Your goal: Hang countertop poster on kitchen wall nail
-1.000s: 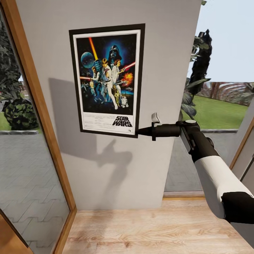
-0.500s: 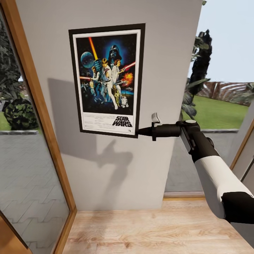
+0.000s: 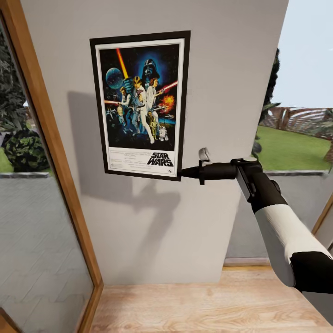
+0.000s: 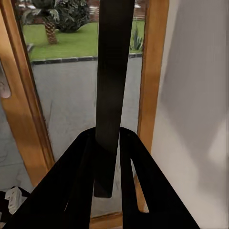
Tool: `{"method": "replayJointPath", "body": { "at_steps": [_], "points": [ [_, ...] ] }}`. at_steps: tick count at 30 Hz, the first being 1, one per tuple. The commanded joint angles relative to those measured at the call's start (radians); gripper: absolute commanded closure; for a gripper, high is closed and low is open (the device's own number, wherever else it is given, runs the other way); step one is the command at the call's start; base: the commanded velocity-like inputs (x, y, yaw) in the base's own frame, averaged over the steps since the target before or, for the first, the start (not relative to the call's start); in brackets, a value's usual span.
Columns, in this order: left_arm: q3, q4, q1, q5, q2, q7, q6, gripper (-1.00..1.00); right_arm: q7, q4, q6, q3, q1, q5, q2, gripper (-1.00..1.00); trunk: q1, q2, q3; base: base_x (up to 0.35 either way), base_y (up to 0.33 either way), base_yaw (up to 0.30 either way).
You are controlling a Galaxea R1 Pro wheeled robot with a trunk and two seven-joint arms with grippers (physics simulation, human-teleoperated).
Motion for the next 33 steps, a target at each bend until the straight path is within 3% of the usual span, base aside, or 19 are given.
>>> {"method": "replayJointPath", "body": {
  "at_steps": [1,15,33],
  "points": [
    [0.003,-0.002,0.000,-0.002,0.000,-0.007,0.005,-1.00,0.003,0.000,0.013,0.002,-0.001,-0.002,-0.001,1.00,0.001,-0.001,-0.001,0.238,0.198,0.000],
    [0.003,-0.002,0.000,-0.002,-0.001,-0.006,0.005,-1.00,0.003,-0.002,0.012,0.002,-0.001,-0.002,-0.002,1.00,0.001,-0.001,-0.001,0.207,0.173,0.000],
    [0.004,-0.004,0.001,-0.002,0.000,-0.006,0.005,-1.00,0.003,-0.002,0.012,0.002,-0.001,-0.002,-0.002,1.00,0.001,-0.001,-0.001,0.078,-0.035,0.000]
  ]
}}
